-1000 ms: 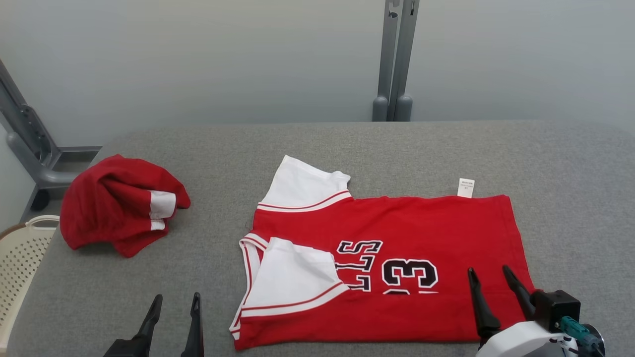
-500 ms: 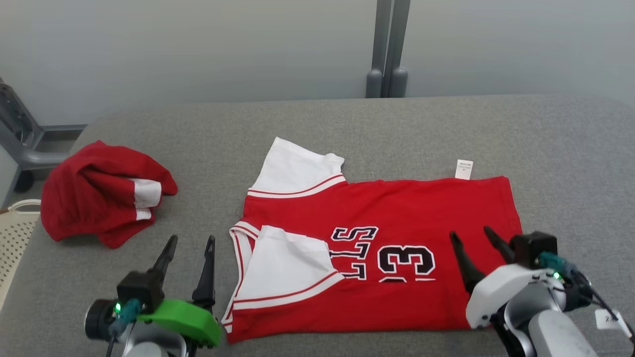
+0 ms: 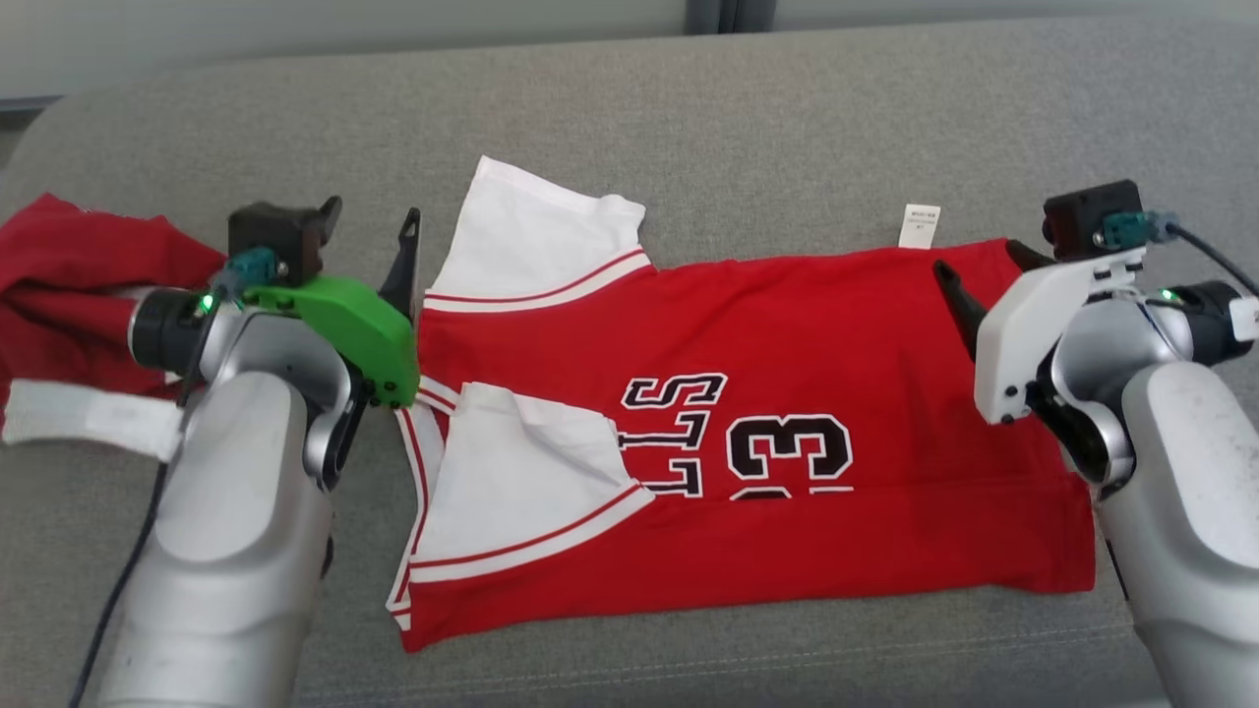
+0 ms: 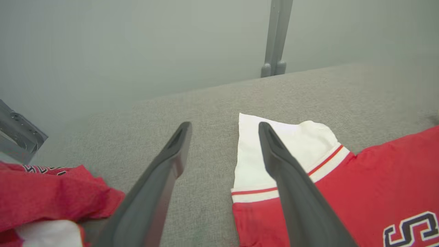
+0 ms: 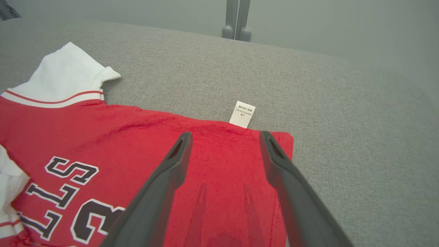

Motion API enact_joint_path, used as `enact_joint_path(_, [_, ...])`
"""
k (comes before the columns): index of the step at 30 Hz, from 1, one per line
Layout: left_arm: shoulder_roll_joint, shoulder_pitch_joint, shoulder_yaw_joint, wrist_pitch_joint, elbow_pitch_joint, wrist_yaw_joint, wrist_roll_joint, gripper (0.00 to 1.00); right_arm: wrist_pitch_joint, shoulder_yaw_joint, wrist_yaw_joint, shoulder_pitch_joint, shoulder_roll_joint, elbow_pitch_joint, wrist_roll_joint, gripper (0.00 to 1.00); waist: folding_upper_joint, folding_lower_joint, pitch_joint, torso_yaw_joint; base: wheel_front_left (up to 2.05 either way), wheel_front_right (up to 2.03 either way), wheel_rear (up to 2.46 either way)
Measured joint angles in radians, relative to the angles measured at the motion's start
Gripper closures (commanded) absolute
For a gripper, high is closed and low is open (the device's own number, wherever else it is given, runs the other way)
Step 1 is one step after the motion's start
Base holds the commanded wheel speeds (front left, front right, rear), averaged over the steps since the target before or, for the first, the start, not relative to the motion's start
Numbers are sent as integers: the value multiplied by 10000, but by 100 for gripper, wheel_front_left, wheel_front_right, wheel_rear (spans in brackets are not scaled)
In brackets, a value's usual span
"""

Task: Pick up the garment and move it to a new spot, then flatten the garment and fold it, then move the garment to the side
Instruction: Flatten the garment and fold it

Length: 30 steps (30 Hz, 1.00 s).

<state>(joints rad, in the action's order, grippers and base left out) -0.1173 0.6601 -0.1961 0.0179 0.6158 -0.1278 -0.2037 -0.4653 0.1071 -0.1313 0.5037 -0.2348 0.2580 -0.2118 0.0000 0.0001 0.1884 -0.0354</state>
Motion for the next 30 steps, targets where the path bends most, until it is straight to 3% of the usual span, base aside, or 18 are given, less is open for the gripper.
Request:
enact_joint_path(5, [-303,1531,-284,855,953,-12,92,0,-1298,428,0,1035,-510,213,-301,0,0,1,793,-300,0,0,0])
enact_joint_path(12, [-374,3078,-506,2019,2107,-10,142,0,-1946,769,0,1965,-1241,360,-508,0,0,1,1711,-763,0,0,0])
enact_joint_path(19, [-581,4341,-600,2729,2989,144,219,0,-1670,1160,0,2935,-1267,1089,-594,0,0,1,2524,-1308,0,0,0])
enact_joint_path(30, [-805,4870,-863,3312,3714,414,389,0,-1139,1655,0,3252,-1321,1812,-600,0,0,0,3042,-1852,0,0,0])
